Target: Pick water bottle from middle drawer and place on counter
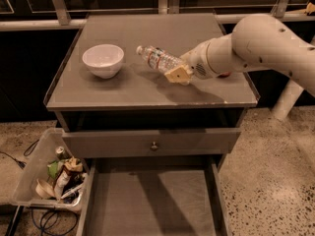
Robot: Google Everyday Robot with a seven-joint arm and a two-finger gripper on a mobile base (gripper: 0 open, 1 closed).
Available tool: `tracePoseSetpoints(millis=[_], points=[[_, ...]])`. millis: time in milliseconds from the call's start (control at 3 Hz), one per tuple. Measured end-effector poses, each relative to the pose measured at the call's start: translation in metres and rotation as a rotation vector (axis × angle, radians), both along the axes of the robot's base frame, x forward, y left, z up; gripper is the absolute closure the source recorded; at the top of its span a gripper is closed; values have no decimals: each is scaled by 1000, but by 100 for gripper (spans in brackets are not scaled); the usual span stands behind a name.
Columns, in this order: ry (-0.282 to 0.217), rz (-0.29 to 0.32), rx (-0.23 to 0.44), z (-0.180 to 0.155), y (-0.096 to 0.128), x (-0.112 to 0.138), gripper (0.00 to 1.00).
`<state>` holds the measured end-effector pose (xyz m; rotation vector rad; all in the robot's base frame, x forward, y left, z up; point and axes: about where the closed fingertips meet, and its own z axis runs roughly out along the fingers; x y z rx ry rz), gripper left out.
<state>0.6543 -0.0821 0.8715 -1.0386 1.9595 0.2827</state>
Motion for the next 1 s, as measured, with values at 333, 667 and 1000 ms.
tracePoseSetpoints(millis=[333, 667, 1000], points=[[14, 1, 17, -10, 6, 7, 100], [14, 2, 17, -11, 6, 7, 83], [14, 2, 17, -11, 6, 7, 59]])
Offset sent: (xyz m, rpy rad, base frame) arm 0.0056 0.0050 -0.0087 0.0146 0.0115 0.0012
